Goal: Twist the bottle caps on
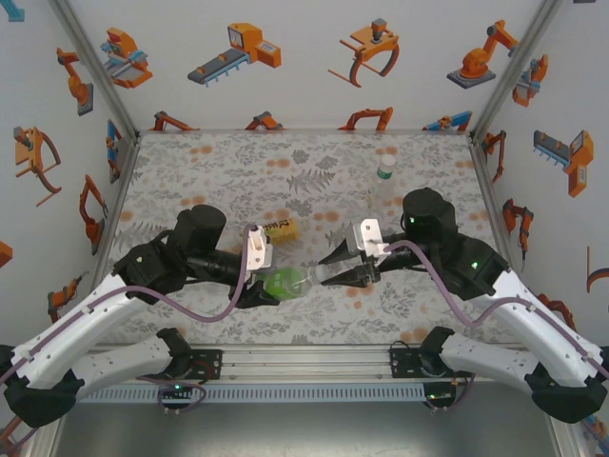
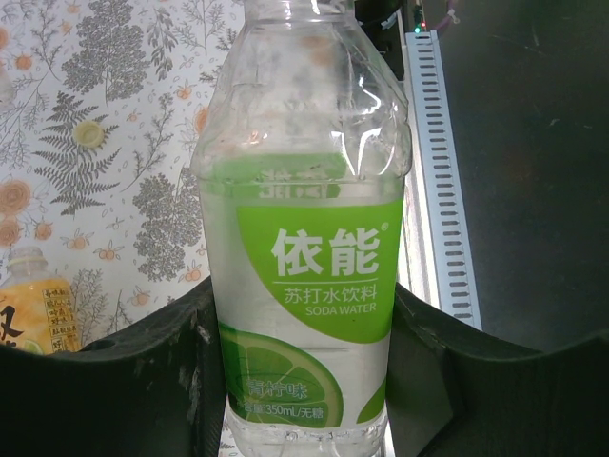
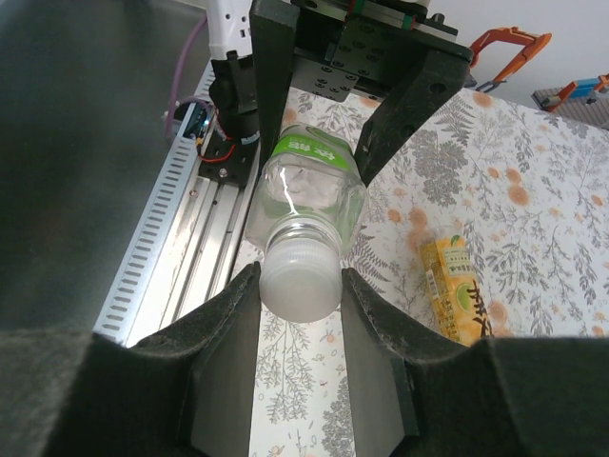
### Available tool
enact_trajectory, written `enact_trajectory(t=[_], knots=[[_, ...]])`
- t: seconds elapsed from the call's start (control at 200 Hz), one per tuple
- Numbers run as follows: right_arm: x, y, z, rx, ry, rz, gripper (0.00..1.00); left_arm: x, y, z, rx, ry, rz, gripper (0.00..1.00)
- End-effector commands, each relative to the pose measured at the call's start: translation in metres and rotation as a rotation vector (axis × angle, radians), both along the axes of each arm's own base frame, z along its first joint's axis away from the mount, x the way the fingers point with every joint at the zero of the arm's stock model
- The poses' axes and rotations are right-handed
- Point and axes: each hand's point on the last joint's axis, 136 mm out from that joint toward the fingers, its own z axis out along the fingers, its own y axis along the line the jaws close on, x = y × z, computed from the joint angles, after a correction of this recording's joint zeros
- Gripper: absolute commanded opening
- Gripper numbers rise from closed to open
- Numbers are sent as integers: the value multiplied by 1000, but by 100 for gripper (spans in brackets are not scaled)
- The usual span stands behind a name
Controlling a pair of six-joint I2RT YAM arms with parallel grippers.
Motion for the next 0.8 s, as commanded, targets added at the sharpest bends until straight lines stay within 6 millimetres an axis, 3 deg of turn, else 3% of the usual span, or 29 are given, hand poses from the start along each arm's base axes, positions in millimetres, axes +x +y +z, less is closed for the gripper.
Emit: enact_trajectory(t=[0.0, 0.371, 0.796], knots=[[2, 3, -5, -5, 5, -4, 13, -5, -7, 27, -89, -38, -43, 0], [1, 3, 6, 28, -4, -5, 11, -9, -8, 22, -72, -8, -63, 0], [-10, 3, 4, 11, 48, 62, 7, -14, -7, 24, -82, -2, -92, 0]])
